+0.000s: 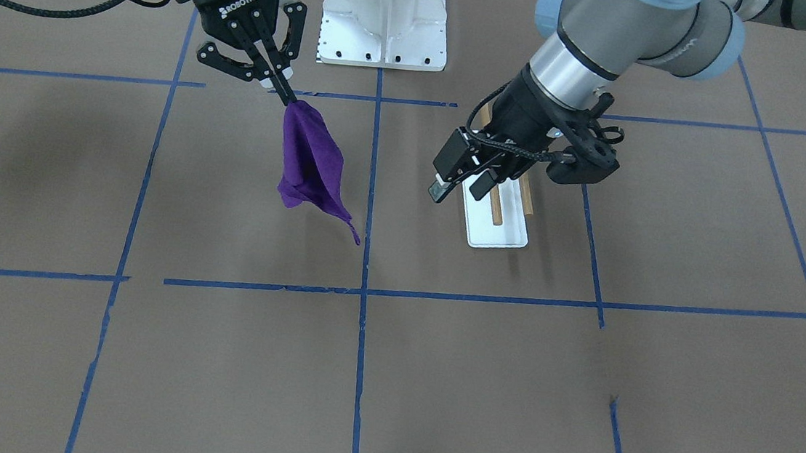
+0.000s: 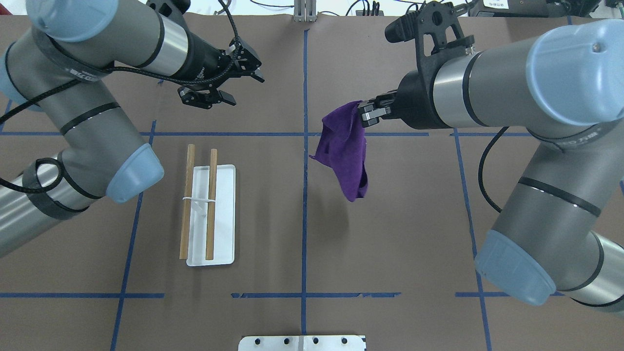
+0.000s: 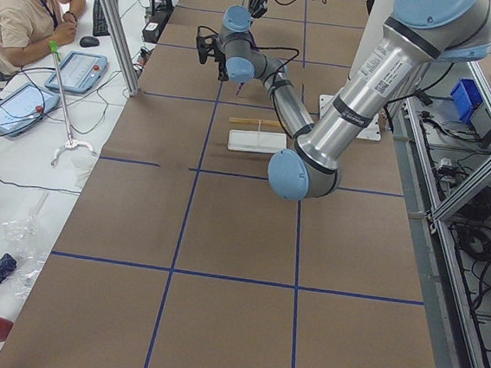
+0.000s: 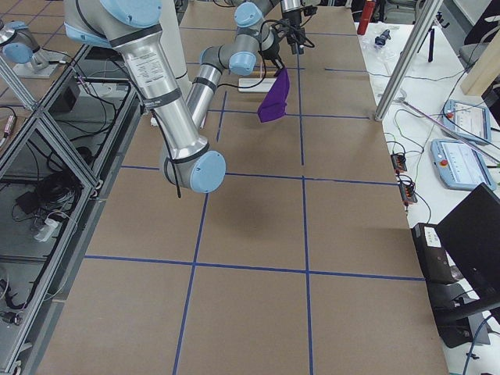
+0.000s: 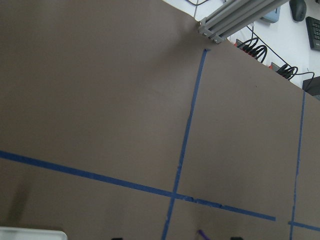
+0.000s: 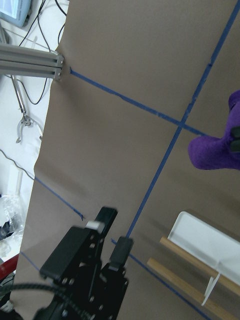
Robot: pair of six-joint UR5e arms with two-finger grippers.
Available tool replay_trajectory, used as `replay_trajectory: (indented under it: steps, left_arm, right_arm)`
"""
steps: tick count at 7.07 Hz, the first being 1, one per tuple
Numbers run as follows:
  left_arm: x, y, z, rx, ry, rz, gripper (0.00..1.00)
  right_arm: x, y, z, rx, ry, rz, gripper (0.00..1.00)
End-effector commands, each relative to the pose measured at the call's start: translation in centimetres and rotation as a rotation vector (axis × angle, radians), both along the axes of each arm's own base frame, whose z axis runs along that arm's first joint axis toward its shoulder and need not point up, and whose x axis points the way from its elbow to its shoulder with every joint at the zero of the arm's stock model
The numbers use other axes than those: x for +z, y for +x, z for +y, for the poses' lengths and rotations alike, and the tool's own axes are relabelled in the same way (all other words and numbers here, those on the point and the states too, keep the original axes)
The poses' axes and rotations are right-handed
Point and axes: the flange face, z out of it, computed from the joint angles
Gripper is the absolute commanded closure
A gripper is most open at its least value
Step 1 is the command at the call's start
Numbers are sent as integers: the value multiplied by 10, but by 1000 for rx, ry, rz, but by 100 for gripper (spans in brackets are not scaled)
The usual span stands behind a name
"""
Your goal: Hang towel on rack
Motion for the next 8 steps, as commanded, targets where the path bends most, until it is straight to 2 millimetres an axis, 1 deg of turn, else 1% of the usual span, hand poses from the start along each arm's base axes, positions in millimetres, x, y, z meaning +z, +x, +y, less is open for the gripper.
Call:
replay_trajectory:
  steps: [1,2,4,5,6,7,8]
  left_arm:
    - [-23,47,33,11,-72,41,24]
    - [-31,54,42,23,-79,55,24]
    - [-49,57,48,31,-75,82,24]
    - [-51,58,49,33,-71,87,26]
    - [-52,59,49,33,-68,90,53]
    - [-51,59,49,37,-54,87,89]
    - [-55,55,52,38,-46,94,100]
  right_arm:
    - [-12,-13,17,28,43,-61,100]
    - [-12,-14,18,28,43,-60,100]
    - [-14,-15,20,26,45,-65,100]
    - [-15,-14,22,24,47,-69,100]
    - [-15,-14,23,23,48,-70,100]
    - [-15,-14,23,21,48,-70,100]
    - [-16,-15,23,19,56,-81,100]
